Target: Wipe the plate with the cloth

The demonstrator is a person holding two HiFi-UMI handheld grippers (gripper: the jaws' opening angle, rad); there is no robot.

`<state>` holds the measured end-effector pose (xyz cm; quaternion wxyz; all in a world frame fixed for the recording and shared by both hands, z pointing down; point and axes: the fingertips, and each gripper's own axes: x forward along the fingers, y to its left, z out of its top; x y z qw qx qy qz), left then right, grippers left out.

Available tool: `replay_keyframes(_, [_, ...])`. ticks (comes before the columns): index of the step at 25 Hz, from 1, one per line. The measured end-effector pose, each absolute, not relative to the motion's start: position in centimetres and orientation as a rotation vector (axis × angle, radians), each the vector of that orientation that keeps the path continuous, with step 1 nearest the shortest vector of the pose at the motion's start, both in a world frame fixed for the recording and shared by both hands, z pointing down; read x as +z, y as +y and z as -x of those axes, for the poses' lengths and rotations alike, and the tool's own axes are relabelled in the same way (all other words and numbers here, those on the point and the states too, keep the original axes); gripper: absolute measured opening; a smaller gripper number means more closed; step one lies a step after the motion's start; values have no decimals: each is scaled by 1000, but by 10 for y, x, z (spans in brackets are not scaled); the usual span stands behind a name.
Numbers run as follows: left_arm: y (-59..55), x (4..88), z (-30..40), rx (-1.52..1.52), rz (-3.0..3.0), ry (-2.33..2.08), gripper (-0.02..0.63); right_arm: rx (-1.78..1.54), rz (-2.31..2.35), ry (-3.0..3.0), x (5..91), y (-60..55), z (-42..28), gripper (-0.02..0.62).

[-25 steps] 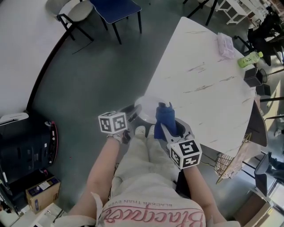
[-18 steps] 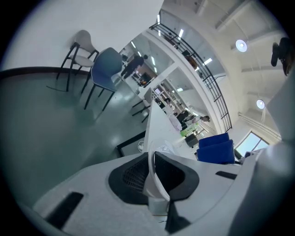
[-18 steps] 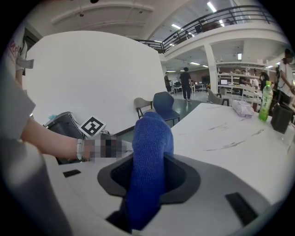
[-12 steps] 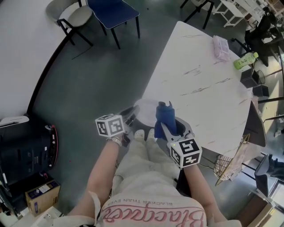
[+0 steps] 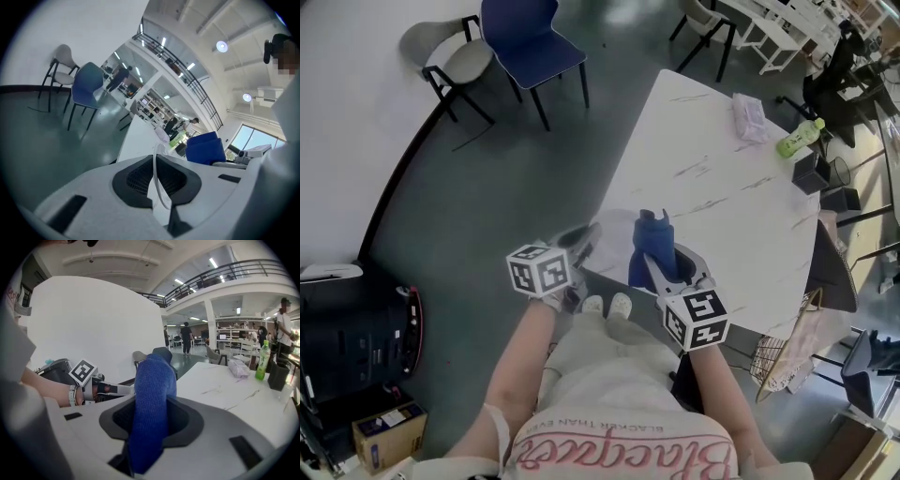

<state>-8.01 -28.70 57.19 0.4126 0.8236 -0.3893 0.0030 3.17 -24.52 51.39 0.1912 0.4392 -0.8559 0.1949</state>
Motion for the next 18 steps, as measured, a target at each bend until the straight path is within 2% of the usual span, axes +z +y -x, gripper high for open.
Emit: replay_keyframes(18, [-337, 433, 79, -137, -2406, -1088, 21, 269, -1346, -2604, 404, -301, -30, 129])
